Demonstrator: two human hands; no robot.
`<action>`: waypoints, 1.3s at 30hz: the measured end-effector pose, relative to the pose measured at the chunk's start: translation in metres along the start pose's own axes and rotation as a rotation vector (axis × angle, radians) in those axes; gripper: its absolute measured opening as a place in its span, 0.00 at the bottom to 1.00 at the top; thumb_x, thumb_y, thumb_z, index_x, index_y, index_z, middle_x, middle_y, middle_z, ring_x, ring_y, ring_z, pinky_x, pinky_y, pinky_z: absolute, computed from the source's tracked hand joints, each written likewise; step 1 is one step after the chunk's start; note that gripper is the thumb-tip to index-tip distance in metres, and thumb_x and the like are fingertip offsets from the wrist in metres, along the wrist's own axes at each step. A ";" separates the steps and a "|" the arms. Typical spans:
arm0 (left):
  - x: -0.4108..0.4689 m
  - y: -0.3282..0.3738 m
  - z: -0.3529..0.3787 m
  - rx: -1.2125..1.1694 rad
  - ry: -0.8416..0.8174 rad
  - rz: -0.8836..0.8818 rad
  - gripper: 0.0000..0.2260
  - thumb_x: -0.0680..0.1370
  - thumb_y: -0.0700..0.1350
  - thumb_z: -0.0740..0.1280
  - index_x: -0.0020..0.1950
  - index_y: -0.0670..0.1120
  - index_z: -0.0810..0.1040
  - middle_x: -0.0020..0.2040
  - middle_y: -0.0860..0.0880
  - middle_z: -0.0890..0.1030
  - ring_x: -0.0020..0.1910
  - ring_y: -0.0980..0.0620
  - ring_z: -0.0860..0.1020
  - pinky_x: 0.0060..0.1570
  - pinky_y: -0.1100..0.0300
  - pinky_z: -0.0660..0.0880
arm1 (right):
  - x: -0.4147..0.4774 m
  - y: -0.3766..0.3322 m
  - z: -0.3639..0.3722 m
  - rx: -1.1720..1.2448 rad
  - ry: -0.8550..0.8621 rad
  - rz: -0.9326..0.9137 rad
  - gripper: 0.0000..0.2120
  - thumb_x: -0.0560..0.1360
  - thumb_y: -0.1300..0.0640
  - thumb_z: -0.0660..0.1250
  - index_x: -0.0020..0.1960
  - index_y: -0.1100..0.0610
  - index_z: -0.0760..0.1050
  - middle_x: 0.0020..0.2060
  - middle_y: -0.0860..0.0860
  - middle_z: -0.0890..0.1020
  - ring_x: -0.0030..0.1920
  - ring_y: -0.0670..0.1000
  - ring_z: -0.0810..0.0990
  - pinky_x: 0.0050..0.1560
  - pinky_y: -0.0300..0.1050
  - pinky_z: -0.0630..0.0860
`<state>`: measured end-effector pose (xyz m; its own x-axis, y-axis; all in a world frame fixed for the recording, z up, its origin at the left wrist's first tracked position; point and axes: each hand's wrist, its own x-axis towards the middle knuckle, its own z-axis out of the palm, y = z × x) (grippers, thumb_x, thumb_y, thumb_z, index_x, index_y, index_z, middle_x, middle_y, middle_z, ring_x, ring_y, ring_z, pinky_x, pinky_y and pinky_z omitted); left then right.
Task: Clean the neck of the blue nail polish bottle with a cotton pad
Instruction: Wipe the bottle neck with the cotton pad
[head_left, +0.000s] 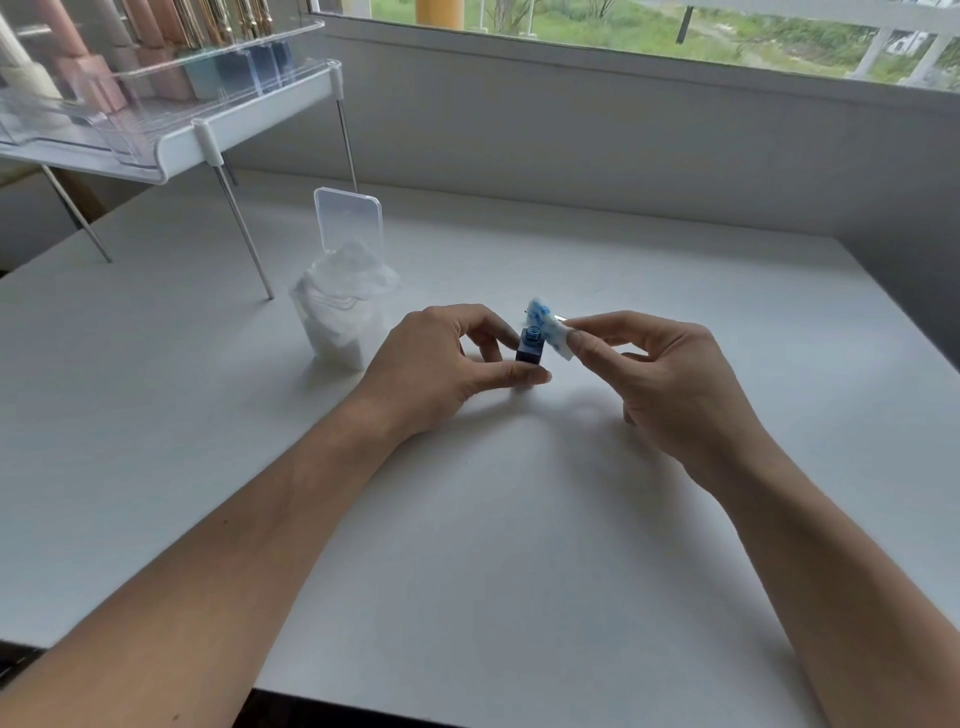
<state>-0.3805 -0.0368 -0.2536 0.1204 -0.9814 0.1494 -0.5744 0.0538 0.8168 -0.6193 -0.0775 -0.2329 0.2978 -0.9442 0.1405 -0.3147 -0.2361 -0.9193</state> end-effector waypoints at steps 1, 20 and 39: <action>0.000 0.000 -0.001 -0.021 -0.028 -0.018 0.20 0.69 0.63 0.85 0.58 0.60 0.89 0.46 0.57 0.87 0.31 0.66 0.76 0.34 0.72 0.67 | 0.000 0.000 0.000 0.001 0.020 -0.008 0.06 0.84 0.49 0.75 0.56 0.44 0.91 0.47 0.42 0.90 0.30 0.39 0.78 0.38 0.34 0.70; -0.001 -0.002 0.001 -0.019 0.006 -0.025 0.15 0.71 0.66 0.83 0.54 0.62 0.89 0.42 0.61 0.83 0.31 0.59 0.70 0.37 0.61 0.68 | 0.000 0.001 0.011 -0.062 0.004 -0.057 0.06 0.83 0.54 0.75 0.54 0.47 0.91 0.42 0.37 0.89 0.31 0.35 0.79 0.34 0.24 0.67; 0.009 -0.007 -0.009 -0.134 -0.129 -0.046 0.08 0.81 0.48 0.79 0.59 0.58 0.90 0.35 0.64 0.81 0.25 0.60 0.68 0.29 0.67 0.64 | 0.006 -0.001 0.016 -0.058 0.008 -0.063 0.07 0.84 0.54 0.74 0.57 0.46 0.91 0.41 0.35 0.89 0.35 0.42 0.80 0.39 0.32 0.73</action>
<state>-0.3684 -0.0441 -0.2528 0.0346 -0.9984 0.0448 -0.4566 0.0241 0.8894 -0.6027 -0.0792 -0.2372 0.3112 -0.9289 0.2009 -0.3475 -0.3080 -0.8856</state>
